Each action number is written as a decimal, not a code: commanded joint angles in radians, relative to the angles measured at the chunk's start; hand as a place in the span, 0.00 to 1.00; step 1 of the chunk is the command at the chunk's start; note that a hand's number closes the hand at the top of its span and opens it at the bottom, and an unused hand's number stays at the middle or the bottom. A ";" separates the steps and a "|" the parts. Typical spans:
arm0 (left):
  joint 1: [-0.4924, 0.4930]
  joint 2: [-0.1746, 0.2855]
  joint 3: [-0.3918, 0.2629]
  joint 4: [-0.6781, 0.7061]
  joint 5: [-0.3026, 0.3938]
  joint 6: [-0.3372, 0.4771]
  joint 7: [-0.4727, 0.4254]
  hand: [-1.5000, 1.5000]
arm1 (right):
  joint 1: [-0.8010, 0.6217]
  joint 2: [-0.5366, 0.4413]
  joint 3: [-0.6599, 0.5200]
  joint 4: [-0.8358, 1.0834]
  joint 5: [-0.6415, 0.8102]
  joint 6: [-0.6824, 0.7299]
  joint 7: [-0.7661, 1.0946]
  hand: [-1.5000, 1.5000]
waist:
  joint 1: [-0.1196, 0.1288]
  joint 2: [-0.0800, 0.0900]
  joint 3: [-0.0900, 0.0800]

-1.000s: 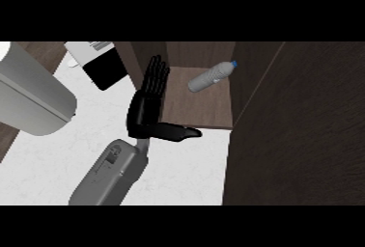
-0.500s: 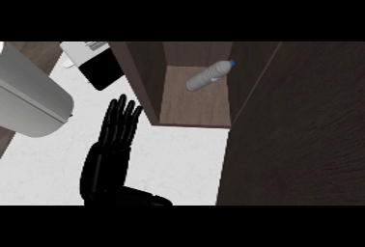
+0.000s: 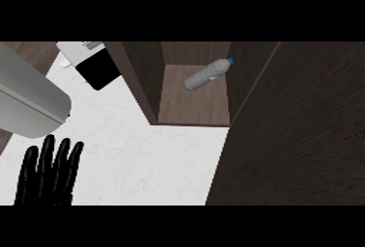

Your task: Pick up the bottled water, place it into the cabinet and close the cabinet

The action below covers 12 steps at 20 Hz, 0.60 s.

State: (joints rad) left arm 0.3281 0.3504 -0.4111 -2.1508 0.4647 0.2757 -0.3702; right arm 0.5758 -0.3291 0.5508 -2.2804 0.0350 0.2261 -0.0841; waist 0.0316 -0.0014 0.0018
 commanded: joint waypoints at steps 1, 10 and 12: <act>0.176 0.073 0.062 -0.100 0.056 -0.073 -0.052 0.00 | -0.013 0.027 0.172 -0.066 0.068 0.016 0.039 1.00 | -0.002 -0.007 -0.004; 0.351 0.145 0.211 -0.188 0.190 -0.205 -0.081 0.00 | -0.116 0.133 0.240 -0.014 0.122 -0.001 0.149 1.00 | 0.029 -0.005 -0.005; 0.343 0.137 0.232 -0.168 0.215 -0.236 -0.102 0.00 | -0.150 0.165 0.232 -0.036 0.082 0.002 0.204 1.00 | 0.035 0.000 -0.006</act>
State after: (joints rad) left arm 0.6225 0.4732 -0.2235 -2.3015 0.6325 0.0899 -0.4513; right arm 0.4939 -0.3184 0.5639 -2.3303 0.1348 0.2561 0.0506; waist 0.0529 0.0022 0.0007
